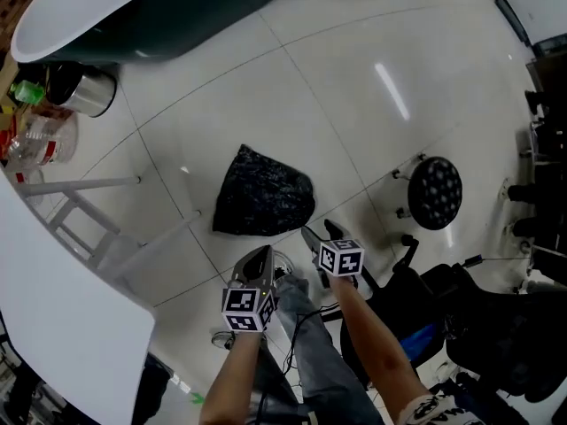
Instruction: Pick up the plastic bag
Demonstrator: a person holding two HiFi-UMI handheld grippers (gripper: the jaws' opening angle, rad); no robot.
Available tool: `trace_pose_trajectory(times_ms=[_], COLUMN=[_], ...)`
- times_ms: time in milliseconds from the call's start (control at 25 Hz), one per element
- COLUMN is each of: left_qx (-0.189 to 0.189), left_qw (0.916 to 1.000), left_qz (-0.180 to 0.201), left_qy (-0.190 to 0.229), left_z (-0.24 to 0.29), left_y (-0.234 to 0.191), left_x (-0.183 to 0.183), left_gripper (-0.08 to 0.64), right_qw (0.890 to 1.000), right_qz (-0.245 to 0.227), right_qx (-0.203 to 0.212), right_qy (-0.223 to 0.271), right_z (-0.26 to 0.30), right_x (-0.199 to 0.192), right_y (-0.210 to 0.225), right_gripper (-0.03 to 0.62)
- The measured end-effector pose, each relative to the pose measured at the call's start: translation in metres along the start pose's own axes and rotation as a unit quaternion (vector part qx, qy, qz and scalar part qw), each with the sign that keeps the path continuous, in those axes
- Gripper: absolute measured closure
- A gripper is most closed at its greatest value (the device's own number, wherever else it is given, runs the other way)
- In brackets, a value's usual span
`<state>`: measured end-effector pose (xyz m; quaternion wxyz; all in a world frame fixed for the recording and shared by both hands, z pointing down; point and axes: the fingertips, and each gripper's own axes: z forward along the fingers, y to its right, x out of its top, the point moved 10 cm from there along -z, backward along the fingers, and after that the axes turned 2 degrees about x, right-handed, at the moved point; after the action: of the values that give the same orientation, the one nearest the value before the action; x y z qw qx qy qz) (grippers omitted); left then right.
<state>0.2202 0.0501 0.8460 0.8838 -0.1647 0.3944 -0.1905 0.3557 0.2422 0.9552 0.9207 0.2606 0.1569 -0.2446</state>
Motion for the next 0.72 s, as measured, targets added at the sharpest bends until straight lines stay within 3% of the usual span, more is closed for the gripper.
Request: trace_pose_trajectory(times_ms=[400,440,720], left_qx=[-0.007,-0.009,0.001], left_qw=[0.9978,0.9976,0.9974], left_qz=[0.007,0.009,0.000], left_qy=[-0.066,-0.068,-0.073], left_z=[0.134,0.145,0.176], left_y=[-0.047,-0.052,-0.084], left_x=[-0.088,-0.096,-0.135], left_gripper=[0.560,0.560,0.560], right_qw=[0.992,0.991,0.983], right_qz=[0.092,0.101,0.150], right_qx=[-0.053,-0.053,-0.070], right_qy=[-0.063,-0.067,-0.079], right_z=[0.149,0.161,0.223], right_x=[-0.079,-0.085,-0.123], right_y=[0.095,0.102,0.143], right_gripper=[0.264,0.229,0.221])
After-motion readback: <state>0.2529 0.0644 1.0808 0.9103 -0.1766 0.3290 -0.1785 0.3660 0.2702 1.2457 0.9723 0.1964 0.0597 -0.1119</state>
